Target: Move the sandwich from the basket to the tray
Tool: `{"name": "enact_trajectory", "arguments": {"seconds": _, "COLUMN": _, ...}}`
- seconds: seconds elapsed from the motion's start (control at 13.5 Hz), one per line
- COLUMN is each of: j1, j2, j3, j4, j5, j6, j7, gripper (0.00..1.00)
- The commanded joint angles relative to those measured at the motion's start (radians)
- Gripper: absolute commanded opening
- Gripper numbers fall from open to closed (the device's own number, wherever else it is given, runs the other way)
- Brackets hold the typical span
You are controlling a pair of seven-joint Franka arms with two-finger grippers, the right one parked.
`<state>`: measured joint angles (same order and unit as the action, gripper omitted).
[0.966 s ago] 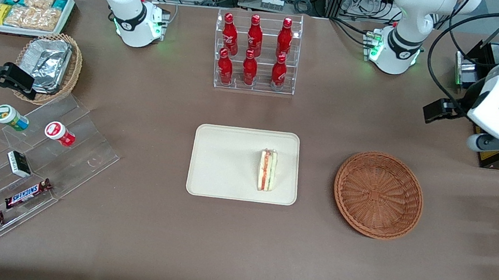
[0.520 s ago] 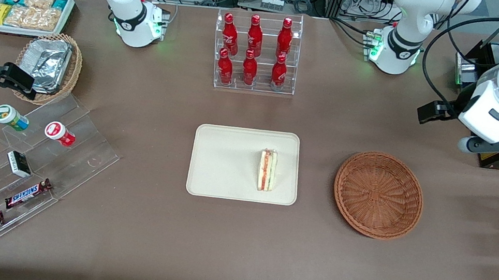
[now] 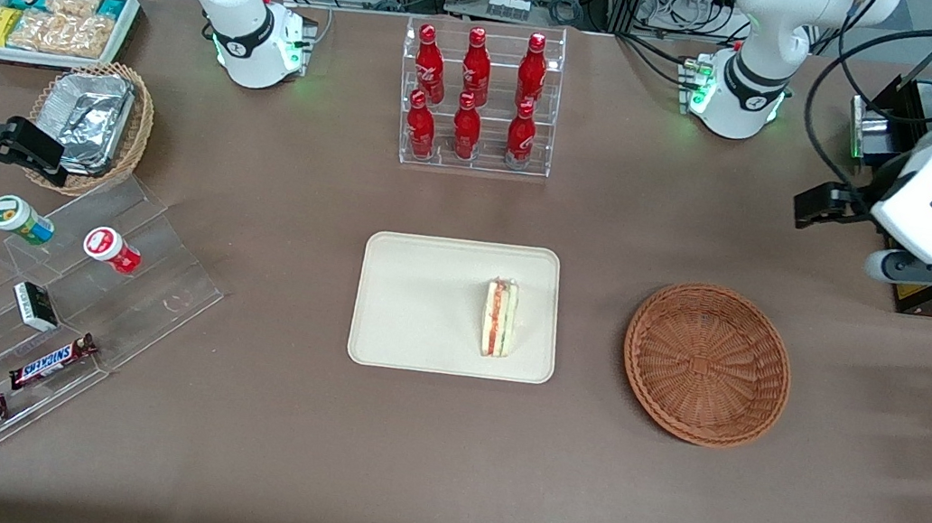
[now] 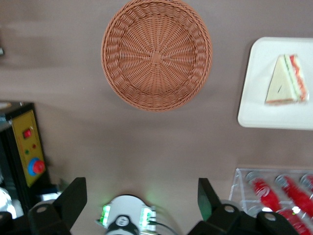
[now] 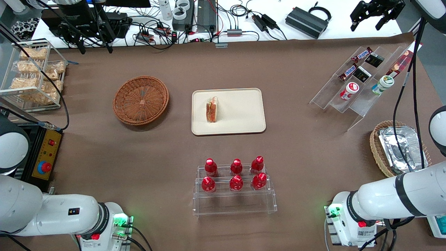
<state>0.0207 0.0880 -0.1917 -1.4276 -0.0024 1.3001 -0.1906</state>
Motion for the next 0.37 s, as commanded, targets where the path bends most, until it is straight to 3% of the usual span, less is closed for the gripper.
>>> {"name": "enact_trajectory", "arguments": {"seconds": 0.0, "j1": -0.004, "j2": -0.030, "j3": 0.023, "j4": -0.027, "j5": -0.004, "j6": 0.001, "j7": 0.054, "gripper": 1.00}}
{"name": "enact_trajectory", "arguments": {"seconds": 0.3, "j1": -0.007, "j2": -0.033, "j3": 0.023, "j4": -0.028, "j5": 0.027, "j6": 0.002, "j7": 0.051, "gripper": 1.00}}
